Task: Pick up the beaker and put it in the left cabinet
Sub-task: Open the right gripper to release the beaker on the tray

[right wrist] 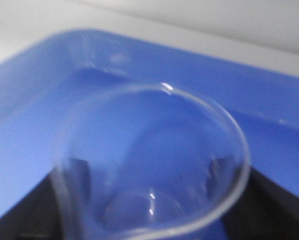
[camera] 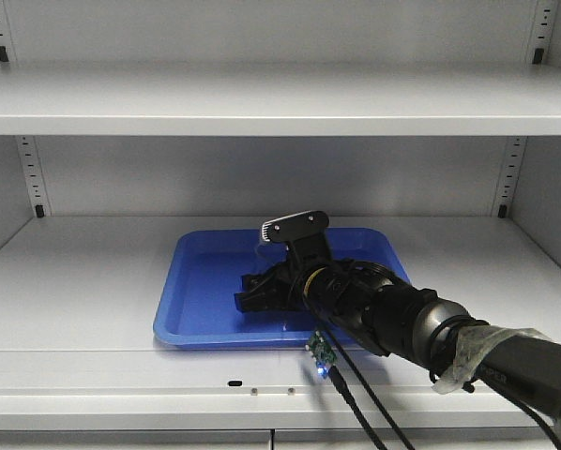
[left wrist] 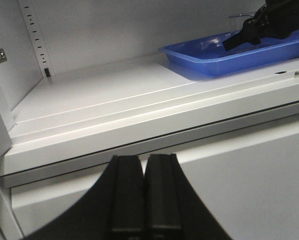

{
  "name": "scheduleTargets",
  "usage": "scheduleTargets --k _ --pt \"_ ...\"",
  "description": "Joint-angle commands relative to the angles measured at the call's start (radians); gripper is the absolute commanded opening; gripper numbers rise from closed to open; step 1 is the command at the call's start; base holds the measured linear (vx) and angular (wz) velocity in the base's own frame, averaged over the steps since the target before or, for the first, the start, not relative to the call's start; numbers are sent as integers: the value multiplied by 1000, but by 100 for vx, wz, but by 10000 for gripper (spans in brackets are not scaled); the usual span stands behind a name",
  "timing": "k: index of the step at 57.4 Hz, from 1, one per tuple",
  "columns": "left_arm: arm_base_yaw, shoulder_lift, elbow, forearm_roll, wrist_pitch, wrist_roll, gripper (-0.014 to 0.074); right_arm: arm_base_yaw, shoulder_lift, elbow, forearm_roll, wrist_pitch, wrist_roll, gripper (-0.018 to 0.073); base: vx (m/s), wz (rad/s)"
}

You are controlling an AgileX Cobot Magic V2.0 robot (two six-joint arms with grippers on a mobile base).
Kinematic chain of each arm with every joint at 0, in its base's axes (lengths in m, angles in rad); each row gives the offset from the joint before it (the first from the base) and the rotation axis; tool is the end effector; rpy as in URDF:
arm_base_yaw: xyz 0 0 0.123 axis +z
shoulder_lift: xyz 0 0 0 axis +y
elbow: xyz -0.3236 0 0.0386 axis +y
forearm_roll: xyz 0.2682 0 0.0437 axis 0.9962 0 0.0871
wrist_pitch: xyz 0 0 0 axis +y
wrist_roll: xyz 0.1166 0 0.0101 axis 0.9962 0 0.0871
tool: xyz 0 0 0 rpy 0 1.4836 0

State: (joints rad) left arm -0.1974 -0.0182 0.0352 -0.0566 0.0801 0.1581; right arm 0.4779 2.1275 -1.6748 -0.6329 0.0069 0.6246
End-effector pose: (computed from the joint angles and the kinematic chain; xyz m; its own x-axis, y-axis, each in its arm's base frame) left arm 0.0604 -0.0126 0.1936 0.0108 0.1014 -0.9948 0.2005 0.9744 0.1015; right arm 0.5091 0.2631 0.2568 -0.3182 -0.1741 -0.9319 -0.4592 0.8883 -0.0092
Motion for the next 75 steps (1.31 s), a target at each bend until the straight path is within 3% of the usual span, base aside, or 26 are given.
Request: scheduleTargets --k 1,19,29,62,75 --pt "-6 -9 -26 -5 -87 -2 -6 0 -65 -32 0 -41 23 650 0 0" --pt "-6 -9 -26 -5 -87 -2 -6 10 -113 -27 0 56 44 626 0 0" --pt "-6 -9 -26 -5 -87 -2 -6 31 -160 28 -5 37 40 587 0 0" --pt "-6 -9 -26 -5 -87 -2 -6 48 -349 252 -46 66 16 584 0 0" --pt "-6 -9 -26 -5 -87 -2 -6 60 -514 383 -46 115 16 584 0 0"
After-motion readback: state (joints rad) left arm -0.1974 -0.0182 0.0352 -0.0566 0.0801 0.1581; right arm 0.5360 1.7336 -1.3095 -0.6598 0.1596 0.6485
